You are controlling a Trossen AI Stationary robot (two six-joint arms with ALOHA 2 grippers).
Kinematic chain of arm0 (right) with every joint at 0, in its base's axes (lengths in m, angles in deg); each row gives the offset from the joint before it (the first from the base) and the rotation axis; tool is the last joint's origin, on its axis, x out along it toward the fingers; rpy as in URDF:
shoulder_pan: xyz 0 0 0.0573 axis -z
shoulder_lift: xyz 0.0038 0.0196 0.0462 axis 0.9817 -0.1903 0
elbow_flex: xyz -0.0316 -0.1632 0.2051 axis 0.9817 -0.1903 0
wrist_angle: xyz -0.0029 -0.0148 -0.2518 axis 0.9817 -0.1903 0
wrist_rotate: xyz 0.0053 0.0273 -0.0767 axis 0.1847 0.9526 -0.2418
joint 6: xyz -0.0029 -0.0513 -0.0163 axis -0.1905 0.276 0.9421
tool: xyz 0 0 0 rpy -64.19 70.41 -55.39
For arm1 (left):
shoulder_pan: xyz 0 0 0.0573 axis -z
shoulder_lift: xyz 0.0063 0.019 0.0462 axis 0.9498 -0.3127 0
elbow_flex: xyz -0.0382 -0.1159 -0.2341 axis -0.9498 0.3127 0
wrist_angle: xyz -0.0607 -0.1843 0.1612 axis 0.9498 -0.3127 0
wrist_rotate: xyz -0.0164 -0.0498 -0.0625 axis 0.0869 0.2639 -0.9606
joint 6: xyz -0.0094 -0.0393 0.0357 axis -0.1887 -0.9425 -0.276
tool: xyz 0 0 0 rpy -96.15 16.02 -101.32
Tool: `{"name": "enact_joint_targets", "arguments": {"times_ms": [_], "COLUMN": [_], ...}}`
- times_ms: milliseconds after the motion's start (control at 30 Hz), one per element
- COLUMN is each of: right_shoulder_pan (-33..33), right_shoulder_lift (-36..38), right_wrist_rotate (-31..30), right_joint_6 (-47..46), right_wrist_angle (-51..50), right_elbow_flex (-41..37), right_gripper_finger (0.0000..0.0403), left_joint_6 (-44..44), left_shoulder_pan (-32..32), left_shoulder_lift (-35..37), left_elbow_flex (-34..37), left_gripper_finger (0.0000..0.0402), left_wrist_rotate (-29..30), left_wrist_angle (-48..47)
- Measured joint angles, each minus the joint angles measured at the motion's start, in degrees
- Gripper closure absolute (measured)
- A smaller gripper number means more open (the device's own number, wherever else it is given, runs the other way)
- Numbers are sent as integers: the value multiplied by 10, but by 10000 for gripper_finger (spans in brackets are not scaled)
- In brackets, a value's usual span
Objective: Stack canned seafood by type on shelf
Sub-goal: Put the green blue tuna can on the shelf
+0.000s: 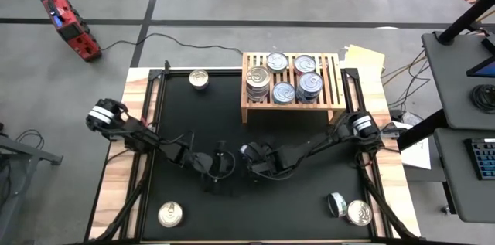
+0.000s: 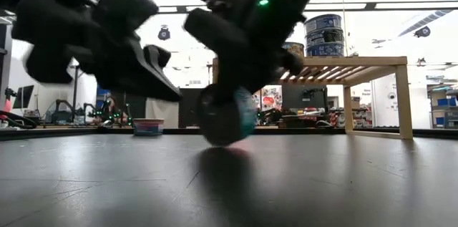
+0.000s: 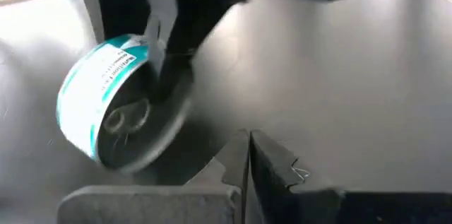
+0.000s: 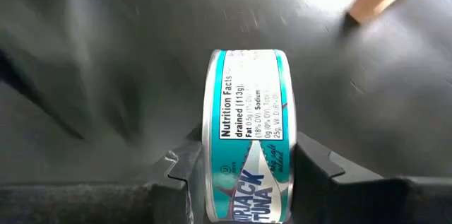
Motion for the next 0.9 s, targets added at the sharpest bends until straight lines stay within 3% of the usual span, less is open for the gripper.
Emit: {"name": "enact_joint_targets", "arguments": {"times_ms": [100,233,333,467,633,800,900], "right_shoulder_pan": [-5,-7,-7,-6,5,5,5], "right_shoulder_lift": [31,96,149,202,250,285,297], "right_wrist_rotate": [5,6,17,82,136,138,157], "right_joint_6": [0,4,41,121,169,247,286], "right_wrist_angle": [-25,23,149,397,592,642,689], "right_elbow_flex": [-32,-110,-191,-312,-420,-472,-493], "right_gripper_finger": [274,274,274,274,274,274,274], "left_joint_6": [8,34,49,76,92,77,69], "left_shoulder_pan": [17,33,37,37,34,29,28], "left_shoulder_lift": [32,81,114,152,178,155,133], "left_elbow_flex": [0,4,7,21,72,106,107], "left_gripper_finger": [401,401,401,401,401,401,401], "left_wrist_rotate": [-10,-10,-9,-8,-9,1,53], "left_wrist_angle": [-7,-9,-8,17,153,285,326]}}
